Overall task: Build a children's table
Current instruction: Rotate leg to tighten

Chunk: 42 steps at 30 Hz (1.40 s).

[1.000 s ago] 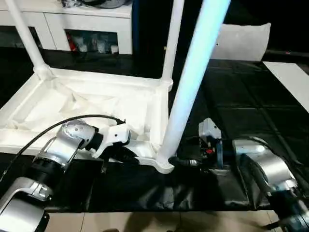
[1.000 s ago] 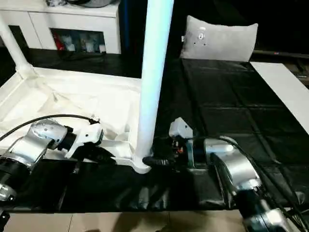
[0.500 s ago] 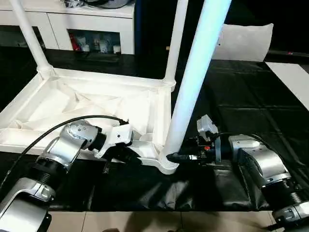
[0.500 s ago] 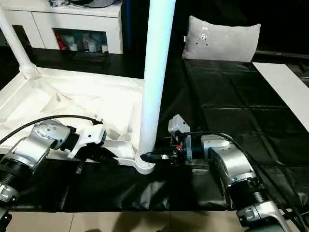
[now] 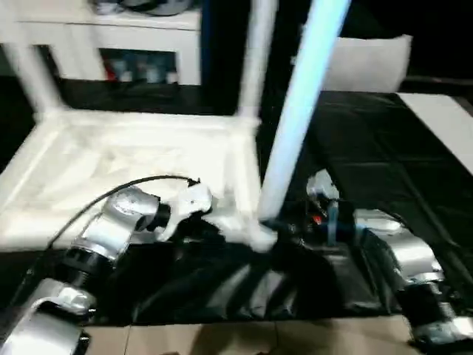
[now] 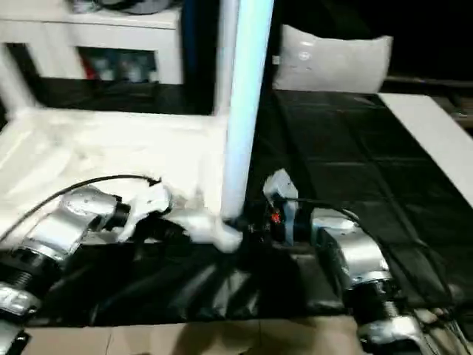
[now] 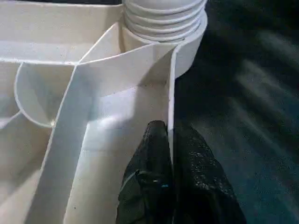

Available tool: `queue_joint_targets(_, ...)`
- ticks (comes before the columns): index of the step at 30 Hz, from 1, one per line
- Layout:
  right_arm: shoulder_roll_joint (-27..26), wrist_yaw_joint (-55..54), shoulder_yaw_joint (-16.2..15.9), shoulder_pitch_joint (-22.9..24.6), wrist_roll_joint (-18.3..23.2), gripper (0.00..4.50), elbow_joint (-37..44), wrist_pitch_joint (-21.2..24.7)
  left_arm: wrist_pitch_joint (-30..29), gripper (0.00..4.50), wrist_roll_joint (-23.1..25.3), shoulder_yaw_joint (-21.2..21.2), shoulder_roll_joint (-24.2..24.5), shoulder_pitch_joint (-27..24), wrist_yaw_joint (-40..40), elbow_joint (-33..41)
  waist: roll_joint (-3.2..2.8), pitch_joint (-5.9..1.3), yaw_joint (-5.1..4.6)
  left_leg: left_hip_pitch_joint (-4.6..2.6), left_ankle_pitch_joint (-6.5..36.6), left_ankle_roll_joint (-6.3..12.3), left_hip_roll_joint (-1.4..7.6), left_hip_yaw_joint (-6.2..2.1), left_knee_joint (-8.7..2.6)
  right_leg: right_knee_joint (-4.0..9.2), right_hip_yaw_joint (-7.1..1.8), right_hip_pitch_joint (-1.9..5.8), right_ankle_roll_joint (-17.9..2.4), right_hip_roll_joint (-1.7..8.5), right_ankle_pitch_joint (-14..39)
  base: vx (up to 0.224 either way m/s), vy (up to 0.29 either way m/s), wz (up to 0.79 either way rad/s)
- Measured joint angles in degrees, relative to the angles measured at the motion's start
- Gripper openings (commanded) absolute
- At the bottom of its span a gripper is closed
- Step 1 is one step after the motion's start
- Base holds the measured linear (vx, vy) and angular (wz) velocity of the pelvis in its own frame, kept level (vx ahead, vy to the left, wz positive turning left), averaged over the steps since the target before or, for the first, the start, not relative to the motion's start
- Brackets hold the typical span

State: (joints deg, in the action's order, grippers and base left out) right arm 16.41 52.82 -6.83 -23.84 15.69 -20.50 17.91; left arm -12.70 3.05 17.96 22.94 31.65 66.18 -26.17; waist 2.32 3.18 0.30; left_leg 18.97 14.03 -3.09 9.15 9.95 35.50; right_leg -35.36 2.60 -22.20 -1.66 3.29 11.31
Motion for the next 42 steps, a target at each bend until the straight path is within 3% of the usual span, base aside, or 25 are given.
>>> queue_joint_targets(7,-7.58,-21.32,4.22,-4.72,-4.2,1.95,-6.1,-0.46,-5.41,0.0,3.02,-2.34,-10.0,2.27,-16.69,-2.86,-0.13,-0.13,-0.23,-0.01,-0.13,0.0,0.05,-0.02,-0.14,0.04,0.08,0.0,0.04,-0.02,0.01,0.0,0.0,0.0)
queue_joint_targets(8,-8.84,-24.8,4.61,-5.77,-4.93,2.5,-7.39,-0.9,-5.55,0.0,3.57,-2.4,-11.4,3.09,-19.24,-4.12,-0.13,-0.13,-0.2,0.05,-0.15,0.0,0.05,-0.03,-0.15,0.08,0.09,-0.03,0.03,-0.02,0.0,0.0,0.0,0.0)
queue_joint_targets(10,-9.07,-26.66,4.85,-5.77,-5.39,2.64,-7.95,-2.37,-5.57,0.0,4.11,-2.32,-12.71,3.46,-21.12,-4.66,-0.16,-0.15,-0.06,0.07,-0.13,0.02,0.02,-0.02,-0.15,0.15,0.07,0.0,0.01,-0.01,-0.01,0.0,0.0,0.0)
queue_joint_targets(18,-5.81,-20.11,4.59,-2.08,-6.34,3.31,-6.52,-8.14,-0.57,0.0,4.84,-0.03,-11.05,3.92,-19.52,-5.3,-0.21,-0.15,1.38,0.09,-0.33,0.27,0.02,-0.02,-0.7,0.29,0.15,-0.11,0.03,-0.02,0.0,0.0,0.0,0.0)
queue_joint_targets(23,1.61,-7.12,3.24,1.54,-3.71,3.64,-4.07,-9.07,6.33,0.0,4.95,0.74,-7.0,3.06,-13.41,-5.29,-0.24,-0.15,1.74,0.14,-0.4,0.29,0.07,0.0,-0.94,0.3,0.25,-0.23,0.11,-0.03,0.08,0.0,0.0,0.0)
queue_joint_targets(24,3.27,-3.93,2.81,1.88,-3.09,3.89,-3.8,-8.53,7.17,0.0,4.46,0.91,-6.14,2.62,-11.79,-4.88,-0.23,-0.14,1.76,0.17,-0.4,0.29,0.06,0.0,-0.94,0.3,0.25,-0.26,0.1,-0.03,0.1,0.0,0.0,0.0)
queue_joint_targets(28,8.26,3.96,3.12,2.03,-1.81,3.89,-2.73,-8.32,9.92,0.0,2.73,1.11,-3.15,1.42,-5.61,-3.87,-0.19,-0.12,1.74,0.25,-0.41,0.31,0.08,0.02,-0.94,0.31,0.27,-0.35,0.09,-0.03,0.1,0.0,0.0,0.0)
queue_joint_targets(32,10.67,12.27,1.86,0.3,-0.95,3.39,-3.04,-10.1,13.18,0.0,0.48,2.54,-0.22,0.85,2.52,-3.15,0.0,-0.1,2.23,0.42,-0.45,0.38,0.1,0.03,-0.91,0.28,0.3,-0.46,0.08,-0.01,0.1,0.0,0.0,0.0)
queue_joint_targets(37,10.98,19.86,-1.1,-0.48,0.34,3.06,-2.94,-9.55,15.14,0.0,-0.04,3.7,1.4,0.97,8.03,-2.37,0.32,-0.14,2.9,0.47,-0.47,0.45,0.14,0.05,-0.75,0.26,0.33,-0.63,0.06,0.01,0.09,0.0,0.0,0.0)
queue_joint_targets(38,10.89,21.24,-1.94,-0.76,0.5,2.84,-2.73,-9.13,15.5,0.0,-0.19,4.31,1.56,1.04,9.13,-2.09,0.34,-0.15,3.23,0.48,-0.47,0.45,0.14,0.05,-0.74,0.26,0.34,-0.63,0.06,0.02,0.09,0.0,0.0,0.0)
queue_joint_targets(42,10.27,24.9,-3.49,-1.09,0.98,2.65,-2.27,-7.55,15.95,0.0,-0.45,5.23,1.56,1.3,10.98,-1.84,0.38,-0.14,4.25,0.54,-0.49,0.47,0.21,0.07,-0.66,0.23,0.44,-0.65,0.05,0.05,0.09,0.0,0.0,0.0)
